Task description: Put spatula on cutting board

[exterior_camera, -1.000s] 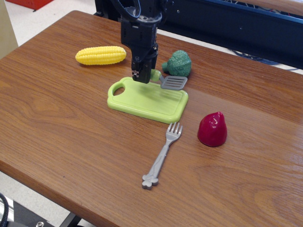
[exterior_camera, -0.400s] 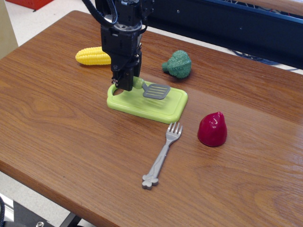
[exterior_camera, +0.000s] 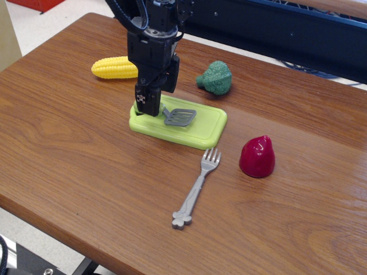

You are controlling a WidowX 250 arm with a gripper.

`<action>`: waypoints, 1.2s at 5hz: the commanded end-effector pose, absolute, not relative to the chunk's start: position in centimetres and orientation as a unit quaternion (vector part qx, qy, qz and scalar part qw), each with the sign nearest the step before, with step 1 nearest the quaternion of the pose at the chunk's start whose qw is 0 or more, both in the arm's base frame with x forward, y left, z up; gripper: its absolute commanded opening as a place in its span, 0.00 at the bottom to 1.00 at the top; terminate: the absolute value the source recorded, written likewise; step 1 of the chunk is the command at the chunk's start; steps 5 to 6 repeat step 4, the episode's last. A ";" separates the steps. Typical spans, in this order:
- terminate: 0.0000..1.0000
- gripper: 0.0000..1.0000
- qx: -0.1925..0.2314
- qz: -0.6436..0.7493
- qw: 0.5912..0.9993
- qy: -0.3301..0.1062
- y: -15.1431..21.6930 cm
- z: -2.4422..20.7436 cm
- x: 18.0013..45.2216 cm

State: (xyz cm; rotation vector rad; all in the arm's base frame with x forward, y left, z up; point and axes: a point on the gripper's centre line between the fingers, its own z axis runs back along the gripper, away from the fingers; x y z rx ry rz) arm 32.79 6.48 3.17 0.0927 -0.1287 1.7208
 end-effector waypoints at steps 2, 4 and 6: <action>0.00 1.00 -0.004 0.682 0.727 -0.080 8.1 9.4 33.0; 1.00 1.00 -0.004 0.682 0.727 -0.080 8.1 9.4 33.0; 1.00 1.00 -0.004 0.682 0.727 -0.080 8.1 9.4 33.0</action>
